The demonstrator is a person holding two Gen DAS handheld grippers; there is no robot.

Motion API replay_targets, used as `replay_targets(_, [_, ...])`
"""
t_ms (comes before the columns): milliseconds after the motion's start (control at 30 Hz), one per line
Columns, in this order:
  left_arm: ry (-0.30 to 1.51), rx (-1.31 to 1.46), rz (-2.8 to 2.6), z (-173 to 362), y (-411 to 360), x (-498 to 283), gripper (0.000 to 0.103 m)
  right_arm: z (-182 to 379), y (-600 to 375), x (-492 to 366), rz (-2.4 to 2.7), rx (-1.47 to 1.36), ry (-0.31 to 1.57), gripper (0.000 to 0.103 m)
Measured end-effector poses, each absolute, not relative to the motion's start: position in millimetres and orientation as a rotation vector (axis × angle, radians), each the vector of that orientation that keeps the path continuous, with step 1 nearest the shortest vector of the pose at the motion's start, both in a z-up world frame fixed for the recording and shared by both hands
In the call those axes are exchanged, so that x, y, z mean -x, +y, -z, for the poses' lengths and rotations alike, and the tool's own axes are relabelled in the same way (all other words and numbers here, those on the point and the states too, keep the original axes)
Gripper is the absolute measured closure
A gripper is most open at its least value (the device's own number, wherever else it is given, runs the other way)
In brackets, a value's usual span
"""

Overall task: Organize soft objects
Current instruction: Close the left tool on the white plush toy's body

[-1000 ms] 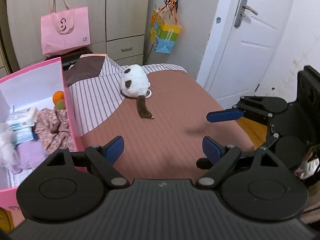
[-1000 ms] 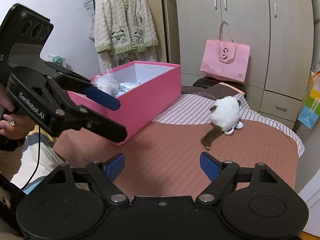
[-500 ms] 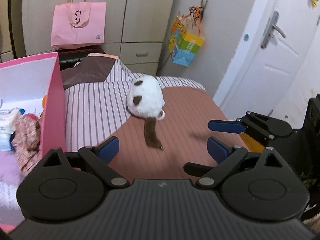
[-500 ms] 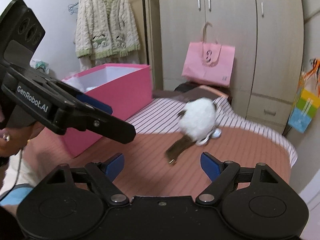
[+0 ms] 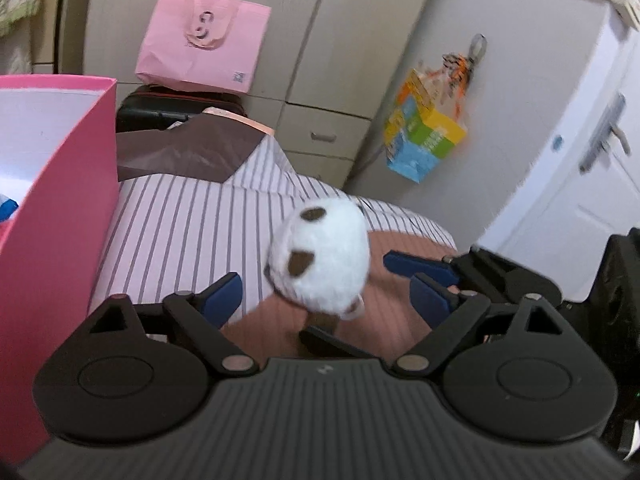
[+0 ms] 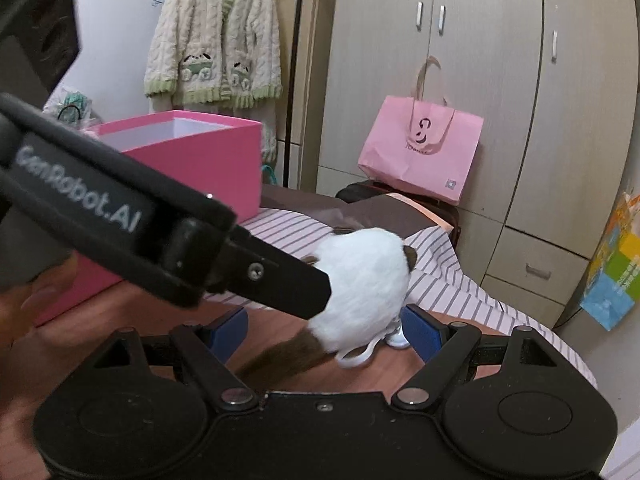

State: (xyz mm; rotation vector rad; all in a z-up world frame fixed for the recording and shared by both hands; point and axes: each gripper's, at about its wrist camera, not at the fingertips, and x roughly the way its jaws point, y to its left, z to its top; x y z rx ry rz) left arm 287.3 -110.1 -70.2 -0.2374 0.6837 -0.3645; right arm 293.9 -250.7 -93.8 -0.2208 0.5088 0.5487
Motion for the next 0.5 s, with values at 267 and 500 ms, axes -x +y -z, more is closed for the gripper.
replay_targets(267, [0.645, 0.238, 0.317, 77, -115, -310, 0.025, 109, -261, -334, -0.584, 0.095, 0.604, 0.013])
replay_targets(500, [0.668, 0.233, 0.334, 86, -119, -320, 0.027, 116, -256, -339, -0.608, 0.093, 0.639, 0.018])
